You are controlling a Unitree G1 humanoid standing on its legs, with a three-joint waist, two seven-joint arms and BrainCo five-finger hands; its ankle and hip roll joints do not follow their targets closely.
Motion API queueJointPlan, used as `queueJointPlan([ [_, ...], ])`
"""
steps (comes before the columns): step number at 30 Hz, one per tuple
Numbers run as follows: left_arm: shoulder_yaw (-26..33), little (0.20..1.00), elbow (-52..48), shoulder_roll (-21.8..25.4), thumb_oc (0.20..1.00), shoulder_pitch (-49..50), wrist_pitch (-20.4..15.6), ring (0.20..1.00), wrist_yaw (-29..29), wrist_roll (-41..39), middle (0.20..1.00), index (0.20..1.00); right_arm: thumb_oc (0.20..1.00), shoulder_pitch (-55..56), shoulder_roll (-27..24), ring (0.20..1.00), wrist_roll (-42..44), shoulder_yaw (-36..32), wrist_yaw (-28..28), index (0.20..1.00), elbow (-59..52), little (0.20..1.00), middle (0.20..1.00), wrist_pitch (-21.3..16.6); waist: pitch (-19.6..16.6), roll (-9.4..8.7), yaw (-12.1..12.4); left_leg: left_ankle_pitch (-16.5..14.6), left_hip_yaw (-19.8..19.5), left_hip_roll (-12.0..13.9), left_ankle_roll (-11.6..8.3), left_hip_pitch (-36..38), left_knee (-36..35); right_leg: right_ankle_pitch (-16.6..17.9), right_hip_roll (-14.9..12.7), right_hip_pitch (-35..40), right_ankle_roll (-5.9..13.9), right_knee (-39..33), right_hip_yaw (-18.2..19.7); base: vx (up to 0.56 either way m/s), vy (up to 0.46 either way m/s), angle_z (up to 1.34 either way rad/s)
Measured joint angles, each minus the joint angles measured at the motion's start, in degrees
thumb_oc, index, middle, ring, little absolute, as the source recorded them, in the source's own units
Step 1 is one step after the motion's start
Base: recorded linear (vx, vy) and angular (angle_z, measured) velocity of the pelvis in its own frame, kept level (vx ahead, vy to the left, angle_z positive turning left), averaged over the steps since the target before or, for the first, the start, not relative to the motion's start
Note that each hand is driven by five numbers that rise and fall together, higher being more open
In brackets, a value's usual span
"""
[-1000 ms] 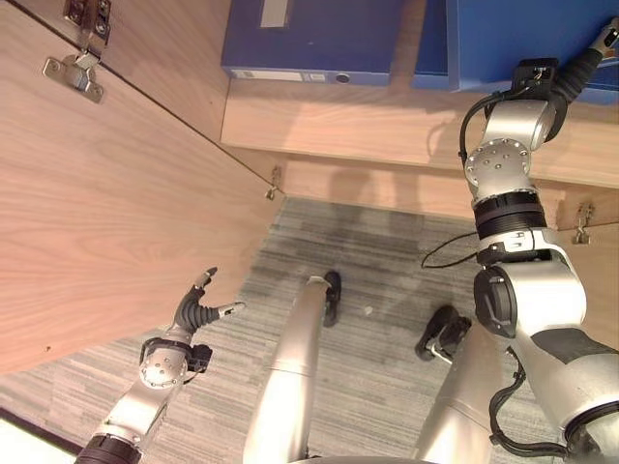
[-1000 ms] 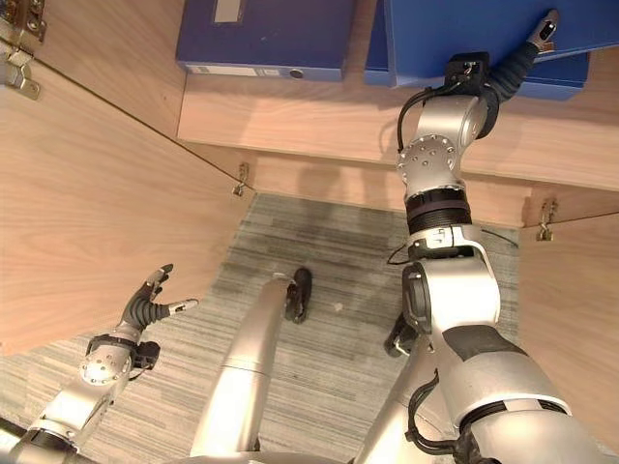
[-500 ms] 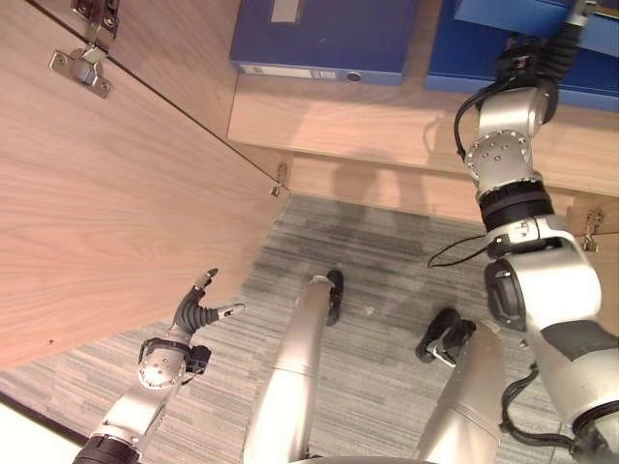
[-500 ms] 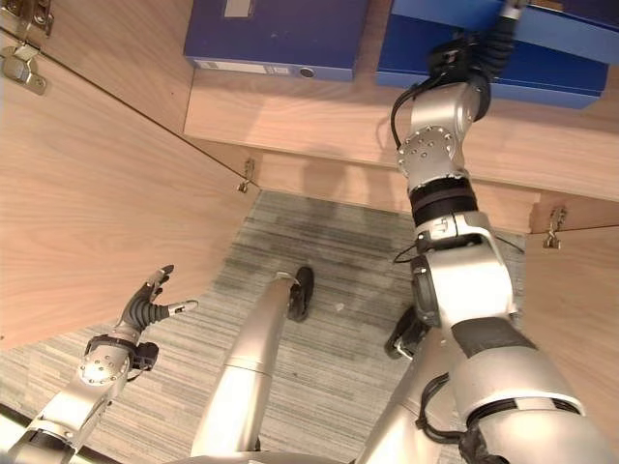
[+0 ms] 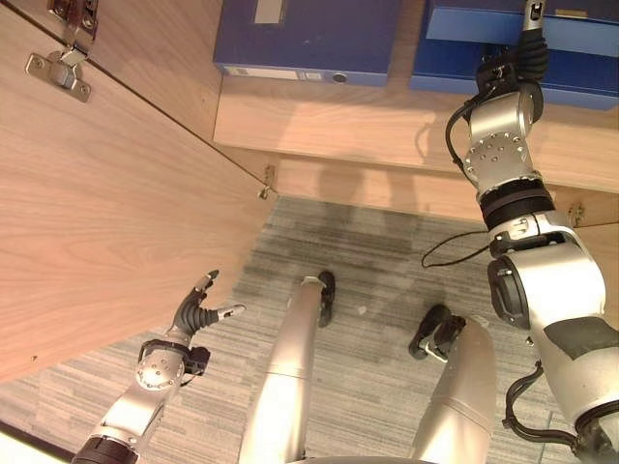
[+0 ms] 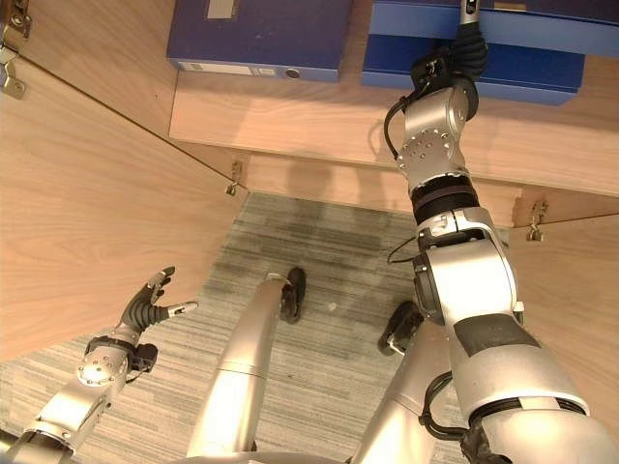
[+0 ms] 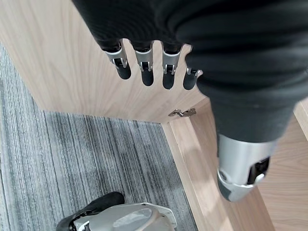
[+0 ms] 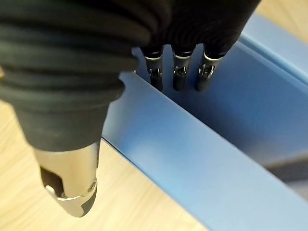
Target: Put the empty folder in the office cabinet
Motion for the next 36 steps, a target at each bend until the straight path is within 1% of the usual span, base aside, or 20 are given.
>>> queueJointPlan([
  [1, -0.04, 1.0, -0.03, 0.69, 1.0, 0.09, -0.02, 1.0, -0.49, -0.01, 1.0, 1.0, 1.0, -1.47, -2.26, 1.0, -5.56, 6.6, 1.39, 1.0, 3.34, 1.0, 1.0, 4.05, -0.09, -0.18, -0.14, -0.03, 0.09, 0.2, 0.01, -0.03, 0.09, 0.25, 0.34, -0.14, 0.13, -0.2, 0.26, -0.01, 0.017, -0.11],
  [2, -0.03, 1.0, -0.02, 1.15, 1.0, 0.15, -0.02, 1.0, -0.83, -0.01, 1.0, 1.0, 1.0, -1.95, -2.84, 1.0, -6.72, 6.68, 2.08, 1.0, 3.36, 1.0, 1.0, 6.0, -0.11, -0.2, -0.3, -0.06, 0.26, 0.25, 0.05, -0.02, 0.13, 0.32, 0.41, -0.22, 0.17, -0.22, 0.46, -0.03, 0.026, -0.1],
  [3, 0.01, 1.0, -0.16, 1.59, 1.0, 0.33, -0.04, 1.0, -1.22, -0.01, 1.0, 1.0, 1.0, -3.27, -3.49, 1.0, -9.68, 11.0, 3.43, 1.0, 5.17, 1.0, 1.0, 8.13, -0.12, -0.22, -0.47, -0.09, 0.34, 0.26, 0.07, -0.02, 0.17, 0.42, 0.47, -0.33, 0.16, -0.24, 0.62, -0.02, 0.029, -0.06],
  [4, 0.01, 1.0, -0.69, 2.27, 1.0, 1.02, -0.06, 1.0, -1.56, -0.01, 1.0, 1.0, 1.0, -4.71, -4.32, 1.0, -13.46, 17.92, 5.09, 1.0, 6.72, 1.0, 1.0, 10.38, -0.12, -0.23, -0.94, -0.08, 0.39, 0.32, 0.06, -0.03, 0.17, 0.59, 0.54, -0.39, 0.15, -0.37, 0.68, -0.02, 0.029, -0.07],
  [5, 0.01, 1.0, -1.16, 2.7, 1.0, 1.83, -0.08, 1.0, -1.94, -0.01, 1.0, 1.0, 1.0, -5.4, -4.58, 1.0, -16.79, 20.53, 6.26, 1.0, 6.68, 1.0, 1.0, 11.99, -0.14, -0.26, -1.38, -0.09, 0.43, 0.47, 0.06, -0.03, 0.15, 0.68, 0.71, -0.39, 0.2, -0.6, 0.7, -0.01, 0.021, -0.11],
  [6, -0.01, 1.0, -1.66, 3.07, 1.0, 2.63, -0.08, 1.0, -2.59, -0.01, 1.0, 1.0, 1.0, -5.9, -4.77, 1.0, -20.88, 22.3, 8.13, 1.0, 6.68, 1.0, 1.0, 13.72, -0.21, -0.4, -1.6, -0.2, 0.41, 0.51, -0.09, -0.04, 0.1, 0.92, 0.99, -0.47, 0.16, -0.92, 0.76, -0.01, 0.025, -0.14],
  [9, 0.04, 1.0, -2.28, 3.67, 1.0, 4.13, -0.27, 1.0, -4.05, -0.01, 1.0, 1.0, 1.0, -6.62, -6.01, 1.0, -30.77, 26.39, 12.14, 1.0, 6.48, 1.0, 1.0, 16.33, -0.66, -1.22, -1.63, -0.31, 0.75, 1.01, -0.09, -0.19, -0.07, 1.33, 1.3, -0.85, -0.01, -1.35, 0.88, -0.01, 0.027, -0.1],
  [12, 0.14, 1.0, -2.26, 3.66, 1.0, 4.21, -0.32, 1.0, -5.02, 0.04, 1.0, 1.0, 1.0, -7.14, -7.43, 1.0, -34.9, 27.83, 14.51, 1.0, 4.26, 1.0, 1.0, 18.33, -0.72, -1.33, -1.65, -0.32, 0.79, 1.08, -0.1, -0.22, -0.07, 1.38, 1.3, -0.85, 0.06, -1.44, 0.88, 0.0, 0.0, 0.0],
  [13, 0.56, 1.0, -2.3, 3.66, 1.0, 4.36, -0.33, 1.0, -5.81, 0.07, 1.0, 1.0, 1.0, -6.98, -8.66, 1.0, -34.94, 28.99, 16.95, 1.0, 1.48, 1.0, 1.0, 19.33, -0.73, -1.34, -1.66, -0.32, 0.86, 1.1, -0.1, -0.36, -0.13, 1.41, 1.28, -0.97, 0.11, -1.55, 0.87, 0.0, 0.0, 0.0],
  [15, 1.35, 1.0, -2.29, 3.64, 1.0, 4.61, -0.35, 1.0, -6.56, 0.1, 1.0, 1.0, 1.0, -6.39, -10.45, 1.0, -35.54, 31.16, 19.45, 1.0, -2.72, 1.0, 1.0, 19.8, -0.73, -1.34, -1.64, -0.33, 0.86, 1.15, -0.09, -0.56, -0.14, 1.41, 1.29, -1.15, 0.11, -1.58, 0.82, 0.0, 0.0, 0.0],
  [18, 2.2, 1.0, -2.31, 3.66, 1.0, 4.69, -0.38, 1.0, -7.59, 0.25, 1.0, 1.0, 1.0, -5.27, -11.61, 1.0, -36.32, 32.23, 22.87, 1.0, -7.49, 1.0, 1.0, 20.15, -0.73, -1.34, -1.56, -0.33, 0.91, 1.2, -0.09, -0.57, -0.22, 1.41, 1.27, -1.17, 0.1, -1.62, 0.76, 0.0, 0.0, 0.0],
  [20, 2.2, 1.0, -2.3, 3.64, 1.0, 4.73, -0.42, 1.0, -8.12, 0.43, 1.0, 1.0, 1.0, -3.25, -13.7, 1.0, -35.78, 33.94, 24.73, 1.0, -13.59, 1.0, 1.0, 20.26, -0.72, -1.34, -1.48, -0.35, 0.93, 1.21, -0.08, -0.6, -0.28, 1.4, 1.28, -1.22, 0.11, -1.74, 0.75, 0.0, 0.0, 0.0],
  [22, 2.2, 1.0, -2.31, 3.65, 1.0, 4.87, -0.56, 1.0, -9.03, 1.04, 1.0, 1.0, 1.0, -1.27, -14.54, 1.0, -33.72, 35.24, 26.95, 1.0, -17.36, 1.0, 1.0, 19.91, -0.72, -1.35, -1.52, -0.39, 1.07, 1.25, -0.03, -0.63, -0.32, 1.42, 1.28, -1.3, 0.13, -1.87, 0.81, 0.0, 0.0, 0.0],
  [26, 2.18, 1.0, -2.3, 3.65, 1.0, 4.99, -0.99, 1.0, -9.92, 1.12, 1.0, 1.0, 1.0, -1.24, -17.14, 1.0, -31.81, 36.56, 29.64, 1.0, -18.38, 1.0, 1.0, 19.38, -0.7, -1.38, -1.35, -0.42, 1.07, 1.25, 0.02, -0.62, -0.32, 1.42, 1.27, -1.25, 0.13, -1.9, 0.8, 0.0, 0.0, 0.0],
  [30, 2.18, 1.0, -2.3, 3.62, 1.0, 4.97, -1.09, 1.0, -10.04, 1.15, 1.0, 1.0, 1.0, -1.29, -18.01, 1.0, -31.91, 37.18, 31.26, 1.0, -18.56, 1.0, 1.0, 19.22, -0.65, -1.44, -1.32, -0.45, 1.07, 1.26, 0.04, -0.62, -0.32, 1.42, 1.24, -1.26, 0.12, -1.91, 0.8, 0.0, 0.0, 0.0],
  [31, 2.19, 1.0, -2.31, 3.58, 1.0, 4.98, -1.1, 1.0, -10.19, 1.17, 1.0, 1.0, 1.0, -1.49, -18.99, 1.0, -32.02, 38.58, 31.51, 1.0, -19.19, 1.0, 1.0, 19.17, -0.62, -1.44, -1.22, -0.46, 1.09, 1.25, 0.05, -0.62, -0.32, 1.42, 1.23, -1.27, 0.12, -1.91, 0.81, 0.0, 0.0, 0.0],
  [33, 2.2, 1.0, -2.3, 3.55, 1.0, 5.27, -1.07, 1.0, -10.34, 1.22, 1.0, 1.0, 1.0, -1.6, -20.56, 1.0, -33.46, 39.29, 32.65, 1.0, -20.96, 1.0, 1.0, 19.32, -0.57, -1.53, -1.24, -0.52, 1.1, 1.25, 0.11, -0.63, -0.3, 1.42, 1.22, -1.27, 0.12, -1.94, 0.82, 0.0, 0.0, 0.0],
  [35, 2.25, 1.0, -2.3, 3.4, 1.0, 5.59, -1.06, 1.0, -10.45, 1.43, 1.0, 1.0, 1.0, -2.07, -22.98, 1.0, -37.09, 41.59, 33.71, 1.0, -23.69, 1.0, 1.0, 19.36, -0.48, -1.61, -1.36, -0.56, 1.13, 1.26, 0.17, -0.65, -0.31, 1.42, 1.22, -1.26, 0.13, -2.0, 0.83, 0.0, 0.0, 0.0],
  [36, 2.63, 1.0, -2.42, 3.08, 1.0, 5.73, -1.07, 1.0, -10.49, 2.15, 1.0, 1.0, 1.0, -2.92, -25.03, 1.0, -40.0, 43.69, 33.76, 1.0, -26.63, 1.0, 1.0, 19.5, -0.36, -1.65, -1.41, -0.58, 1.22, 1.26, 0.18, -0.76, -0.31, 1.44, 1.22, -1.42, 0.16, -2.03, 0.88, 0.0, 0.0, 0.0],
])
